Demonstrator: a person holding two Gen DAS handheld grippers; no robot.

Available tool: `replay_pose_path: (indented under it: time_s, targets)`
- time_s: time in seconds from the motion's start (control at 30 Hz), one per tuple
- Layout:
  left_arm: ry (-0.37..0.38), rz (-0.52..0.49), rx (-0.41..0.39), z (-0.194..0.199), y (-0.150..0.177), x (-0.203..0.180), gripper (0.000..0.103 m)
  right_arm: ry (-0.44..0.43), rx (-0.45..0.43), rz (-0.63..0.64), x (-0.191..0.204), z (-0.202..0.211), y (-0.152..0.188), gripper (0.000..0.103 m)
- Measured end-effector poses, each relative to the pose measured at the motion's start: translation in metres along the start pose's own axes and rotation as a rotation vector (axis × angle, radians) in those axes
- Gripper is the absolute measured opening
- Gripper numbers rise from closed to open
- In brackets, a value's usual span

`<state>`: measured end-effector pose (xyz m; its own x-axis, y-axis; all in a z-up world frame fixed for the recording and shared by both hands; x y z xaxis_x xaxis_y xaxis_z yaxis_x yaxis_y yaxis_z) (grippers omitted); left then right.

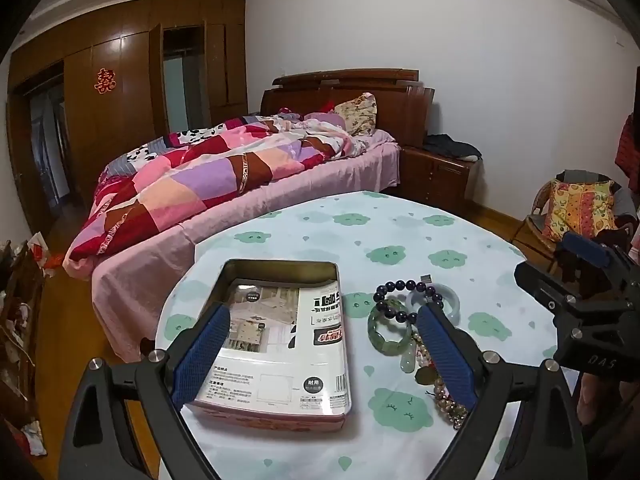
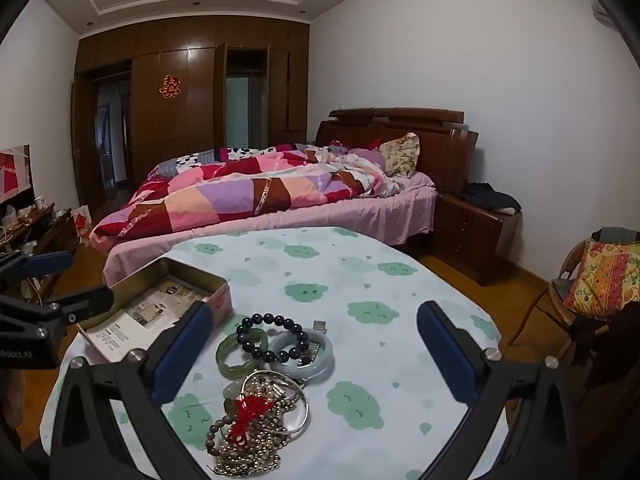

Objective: Organize jewelry

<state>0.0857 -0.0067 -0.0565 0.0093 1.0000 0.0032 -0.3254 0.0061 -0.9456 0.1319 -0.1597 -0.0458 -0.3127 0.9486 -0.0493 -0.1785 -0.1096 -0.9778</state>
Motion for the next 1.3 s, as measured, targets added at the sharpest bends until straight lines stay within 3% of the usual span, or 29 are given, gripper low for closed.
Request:
replay_pose_path:
  time_s: [1.3]
  targets:
    - [-0.034,-0.012,-0.003,-0.0006,-0.0015,0.0086,0.095,0.001,0.003,-0.001,0.0023,-0.0003,0.0044,0.103]
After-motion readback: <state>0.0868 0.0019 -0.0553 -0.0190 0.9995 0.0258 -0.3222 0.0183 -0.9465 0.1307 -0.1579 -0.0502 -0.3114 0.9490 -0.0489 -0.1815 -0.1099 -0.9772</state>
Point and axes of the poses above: each gripper's, at about its wrist camera, not at the fingertips, and z roughly against the way its jaws point, x to its left, y to its underside, the point moved 10 cm from there along -z, roughly the way its jaws point, and after that the axes turned 13 degrees about -x, right-handed, at the moved point
